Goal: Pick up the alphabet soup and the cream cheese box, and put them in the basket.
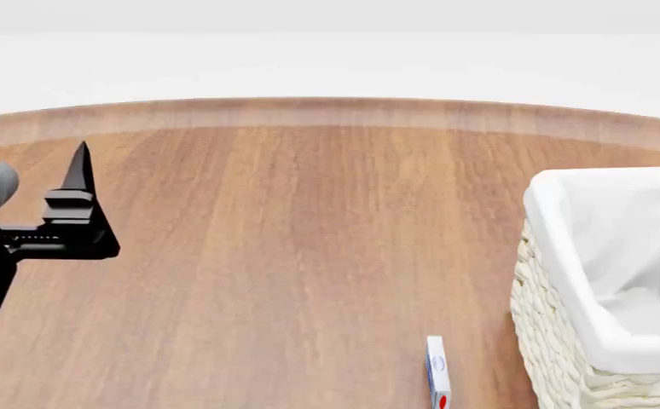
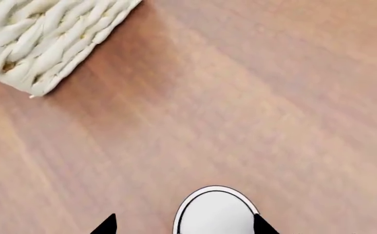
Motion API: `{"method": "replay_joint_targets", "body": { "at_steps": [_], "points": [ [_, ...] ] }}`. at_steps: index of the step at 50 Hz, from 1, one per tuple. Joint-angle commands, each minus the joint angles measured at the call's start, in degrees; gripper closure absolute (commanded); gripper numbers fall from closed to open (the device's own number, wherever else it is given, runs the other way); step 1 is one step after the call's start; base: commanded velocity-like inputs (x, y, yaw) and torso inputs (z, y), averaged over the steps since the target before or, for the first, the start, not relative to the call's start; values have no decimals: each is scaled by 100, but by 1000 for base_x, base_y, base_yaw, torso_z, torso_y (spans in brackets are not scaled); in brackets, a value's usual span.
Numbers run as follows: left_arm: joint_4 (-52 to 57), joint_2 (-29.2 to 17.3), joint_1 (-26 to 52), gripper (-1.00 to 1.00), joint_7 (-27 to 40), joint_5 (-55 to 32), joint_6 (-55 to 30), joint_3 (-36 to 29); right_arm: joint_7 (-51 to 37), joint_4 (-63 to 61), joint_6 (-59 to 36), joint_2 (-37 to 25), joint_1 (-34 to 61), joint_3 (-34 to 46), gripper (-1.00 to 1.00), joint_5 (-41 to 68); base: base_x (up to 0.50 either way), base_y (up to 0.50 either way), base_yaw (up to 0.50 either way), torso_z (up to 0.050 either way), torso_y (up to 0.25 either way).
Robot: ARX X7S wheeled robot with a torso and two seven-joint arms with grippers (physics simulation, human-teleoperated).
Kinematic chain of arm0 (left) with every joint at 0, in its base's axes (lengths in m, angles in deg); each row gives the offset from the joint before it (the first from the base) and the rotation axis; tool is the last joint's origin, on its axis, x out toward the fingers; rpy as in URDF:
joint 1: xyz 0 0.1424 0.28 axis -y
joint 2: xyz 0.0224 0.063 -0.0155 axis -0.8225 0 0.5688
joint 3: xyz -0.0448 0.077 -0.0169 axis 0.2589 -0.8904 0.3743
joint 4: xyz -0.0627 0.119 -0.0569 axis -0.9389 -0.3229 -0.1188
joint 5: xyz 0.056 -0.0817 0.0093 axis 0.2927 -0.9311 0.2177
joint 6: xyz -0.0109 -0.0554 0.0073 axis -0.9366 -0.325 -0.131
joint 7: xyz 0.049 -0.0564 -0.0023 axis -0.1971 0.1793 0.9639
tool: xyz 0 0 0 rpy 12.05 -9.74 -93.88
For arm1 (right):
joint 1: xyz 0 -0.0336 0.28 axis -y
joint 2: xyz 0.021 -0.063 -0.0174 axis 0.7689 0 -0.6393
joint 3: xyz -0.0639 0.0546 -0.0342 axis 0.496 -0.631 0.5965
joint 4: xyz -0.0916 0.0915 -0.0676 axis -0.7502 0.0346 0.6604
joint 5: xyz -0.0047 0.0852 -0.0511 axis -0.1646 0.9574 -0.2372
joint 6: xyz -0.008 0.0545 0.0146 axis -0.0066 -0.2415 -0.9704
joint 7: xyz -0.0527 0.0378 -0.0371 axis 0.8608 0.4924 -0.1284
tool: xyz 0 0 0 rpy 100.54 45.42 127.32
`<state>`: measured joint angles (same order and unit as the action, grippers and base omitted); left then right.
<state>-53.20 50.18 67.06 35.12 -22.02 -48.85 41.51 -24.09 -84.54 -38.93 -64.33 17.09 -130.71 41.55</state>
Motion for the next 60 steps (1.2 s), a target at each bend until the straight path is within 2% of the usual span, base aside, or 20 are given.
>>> {"method": "replay_joint_targets", "body": {
  "at_steps": [1, 25, 60],
  "points": [
    [-71, -14, -15, -100, 16, -8, 64, -39, -39, 49, 84, 35, -89, -72, -100, -167, 0, 0, 0, 0, 0],
    [-162, -57, -34, -100, 47, -48, 162, -83, 116, 209, 94, 15, -53, 125, -100, -381, 0, 0, 0, 0, 0],
    [-164, -124, -101, -100, 129, -107, 270, -178, 1194, 1180, 333, 130, 171, 822, -100, -1372, 0, 0, 0, 0, 0]
  ]
}}
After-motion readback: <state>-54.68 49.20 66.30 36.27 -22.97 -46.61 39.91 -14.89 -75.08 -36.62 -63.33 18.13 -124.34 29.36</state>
